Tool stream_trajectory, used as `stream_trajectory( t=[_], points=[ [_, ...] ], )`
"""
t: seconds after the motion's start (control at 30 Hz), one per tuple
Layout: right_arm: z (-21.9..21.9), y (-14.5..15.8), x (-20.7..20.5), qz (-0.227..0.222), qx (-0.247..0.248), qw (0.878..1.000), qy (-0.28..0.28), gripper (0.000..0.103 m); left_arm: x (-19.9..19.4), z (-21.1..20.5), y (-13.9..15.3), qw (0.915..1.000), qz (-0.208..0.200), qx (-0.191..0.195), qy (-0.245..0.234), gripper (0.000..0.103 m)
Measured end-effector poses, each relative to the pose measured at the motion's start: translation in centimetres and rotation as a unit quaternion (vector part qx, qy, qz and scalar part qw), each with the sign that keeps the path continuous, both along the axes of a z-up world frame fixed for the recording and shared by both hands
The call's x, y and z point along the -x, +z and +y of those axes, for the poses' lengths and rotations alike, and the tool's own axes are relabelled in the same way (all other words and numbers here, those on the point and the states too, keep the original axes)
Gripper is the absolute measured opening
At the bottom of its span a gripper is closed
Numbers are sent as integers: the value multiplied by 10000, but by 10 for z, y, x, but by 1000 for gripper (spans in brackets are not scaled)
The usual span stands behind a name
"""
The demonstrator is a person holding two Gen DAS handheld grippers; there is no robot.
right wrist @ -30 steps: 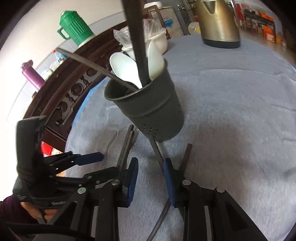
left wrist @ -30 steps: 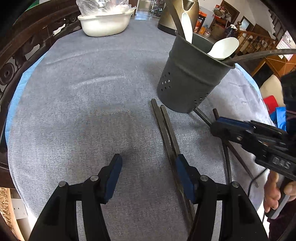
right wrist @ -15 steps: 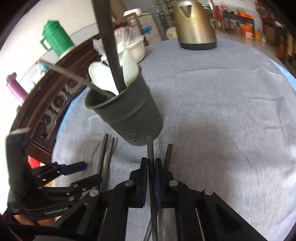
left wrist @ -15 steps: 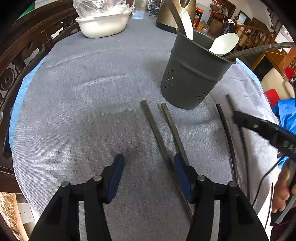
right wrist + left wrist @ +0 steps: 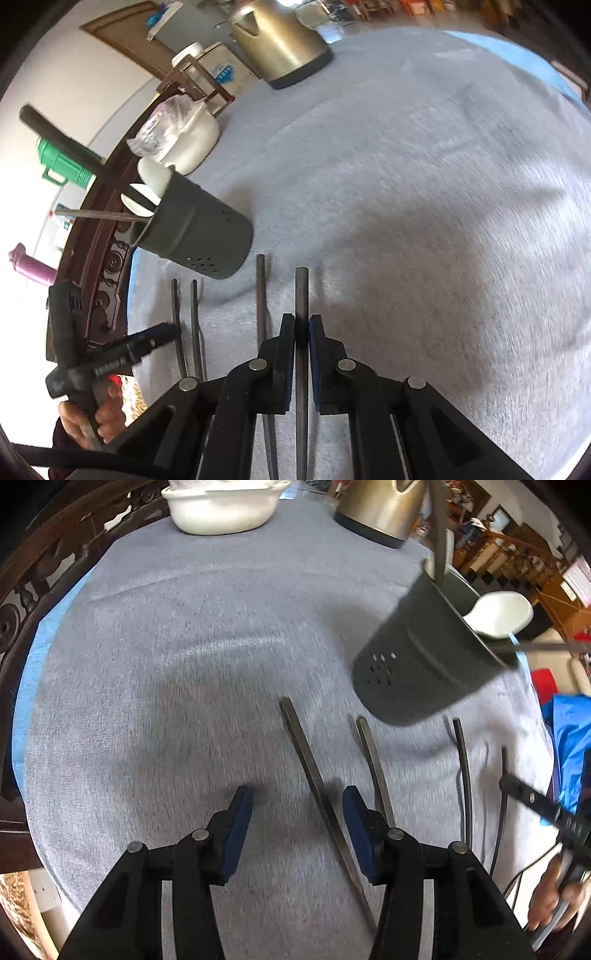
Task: Organize utensils
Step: 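Lower both tools and close each on a dark chopstick, then lift both chopsticks upright and carry them over the grey cup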
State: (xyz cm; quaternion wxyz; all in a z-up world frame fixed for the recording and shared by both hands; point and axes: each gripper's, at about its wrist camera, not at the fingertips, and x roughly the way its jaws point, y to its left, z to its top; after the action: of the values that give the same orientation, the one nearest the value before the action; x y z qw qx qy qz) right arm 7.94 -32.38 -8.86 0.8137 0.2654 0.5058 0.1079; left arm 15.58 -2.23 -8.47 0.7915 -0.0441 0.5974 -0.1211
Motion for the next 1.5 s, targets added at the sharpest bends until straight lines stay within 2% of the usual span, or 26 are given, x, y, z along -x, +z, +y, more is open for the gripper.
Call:
stream_trajectory(
  t=[0.07,0.23,0.3,0.37,0.43,0.53,0.6,0.73,0.97,1.07,1.2,1.5],
  points=[
    [0,-2,3,6,1,10000,-21,8,-8,1,2,9998,52,76,152,52],
    [-7,4,13,-110,-80,9999,-4,8,-12,1,22,9993,-150,20,341,52],
    [-9,5,15,-126,-133,9998,-25,8,-20,-6,28,9991,-247,-152,313,51],
    [-9,6,15,-149,-153,9998,-44,8,-32,-11,25,9988,-234,-303,297,44],
    [-7,7,17,-166,-171,9997,-38,8,-43,-14,17,9990,-159,-264,323,28],
    [-4,7,18,-184,-206,9996,0,8,-52,-18,7,9991,-85,-271,325,18],
    [-2,9,21,-206,-206,9996,29,8,-52,-21,5,9990,-220,-313,220,12],
    [0,15,26,-337,-214,9992,64,8,-52,-23,9,9989,-323,-244,238,7],
    [5,41,36,-847,-269,9960,90,8,-18,-12,47,9954,-912,-69,276,7],
    [7,55,43,-1088,-319,9935,69,8,6,-2,76,9914,-1272,117,268,7],
    [9,80,53,-1489,-363,9882,35,8,39,-5,114,9826,-1827,265,190,7],
    [18,138,70,-2426,-271,9696,-171,8,69,-13,164,9611,-2729,366,229,7]
  ],
)
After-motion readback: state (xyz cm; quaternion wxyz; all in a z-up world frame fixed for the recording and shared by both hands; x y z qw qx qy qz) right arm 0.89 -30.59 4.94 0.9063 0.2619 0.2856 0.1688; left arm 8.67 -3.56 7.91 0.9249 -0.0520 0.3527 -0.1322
